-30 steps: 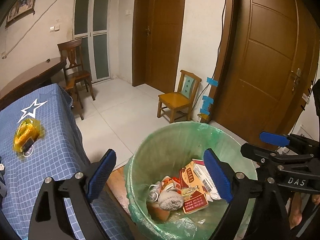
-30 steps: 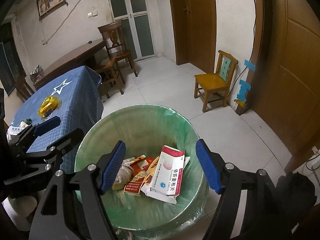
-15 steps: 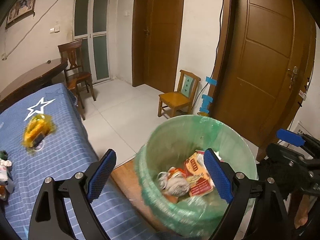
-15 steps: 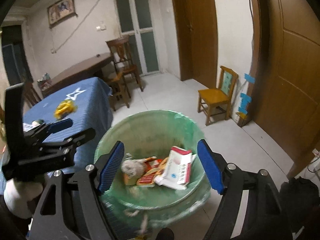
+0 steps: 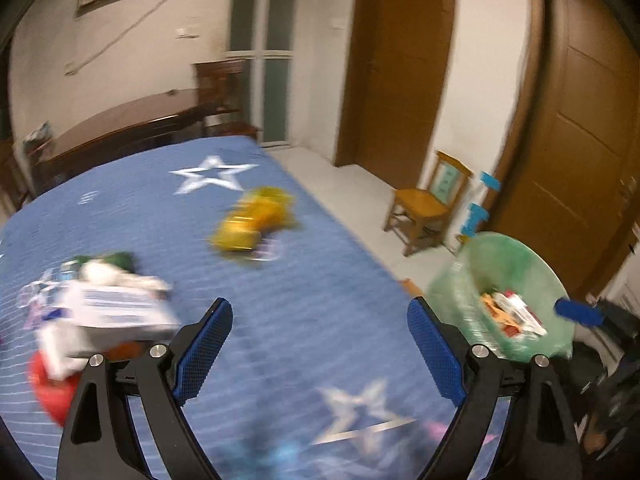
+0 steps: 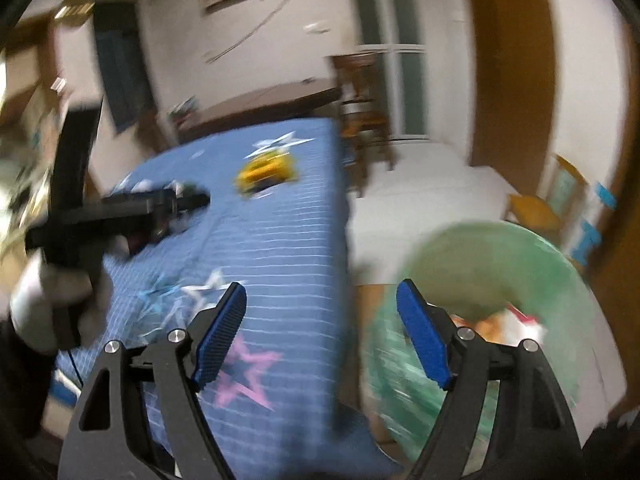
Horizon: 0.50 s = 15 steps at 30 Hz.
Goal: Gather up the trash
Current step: 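Move both open tools back over the remaining trash on the table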
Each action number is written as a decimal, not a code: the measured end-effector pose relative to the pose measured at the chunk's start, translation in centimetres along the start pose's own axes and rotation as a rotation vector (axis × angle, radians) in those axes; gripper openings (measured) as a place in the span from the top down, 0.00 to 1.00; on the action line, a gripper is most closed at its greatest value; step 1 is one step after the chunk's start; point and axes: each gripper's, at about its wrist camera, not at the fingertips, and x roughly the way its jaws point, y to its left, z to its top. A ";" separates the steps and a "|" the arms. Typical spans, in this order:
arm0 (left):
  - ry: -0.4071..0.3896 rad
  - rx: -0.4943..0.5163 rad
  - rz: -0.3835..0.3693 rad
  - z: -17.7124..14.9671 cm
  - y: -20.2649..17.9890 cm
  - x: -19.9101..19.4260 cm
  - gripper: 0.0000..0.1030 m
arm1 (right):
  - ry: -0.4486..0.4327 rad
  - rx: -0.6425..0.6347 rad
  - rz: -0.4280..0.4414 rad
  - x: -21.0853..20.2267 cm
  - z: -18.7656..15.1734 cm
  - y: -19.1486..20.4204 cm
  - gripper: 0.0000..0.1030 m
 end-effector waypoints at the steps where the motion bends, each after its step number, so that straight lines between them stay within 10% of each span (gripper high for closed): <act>1: -0.001 -0.014 0.009 0.3 1.4 -0.5 0.14 | 0.013 -0.044 0.023 1.1 0.6 1.3 0.28; 15: 0.027 -0.289 0.126 0.2 27.0 -7.9 0.14 | 0.091 -0.546 0.252 15.6 8.1 16.0 0.31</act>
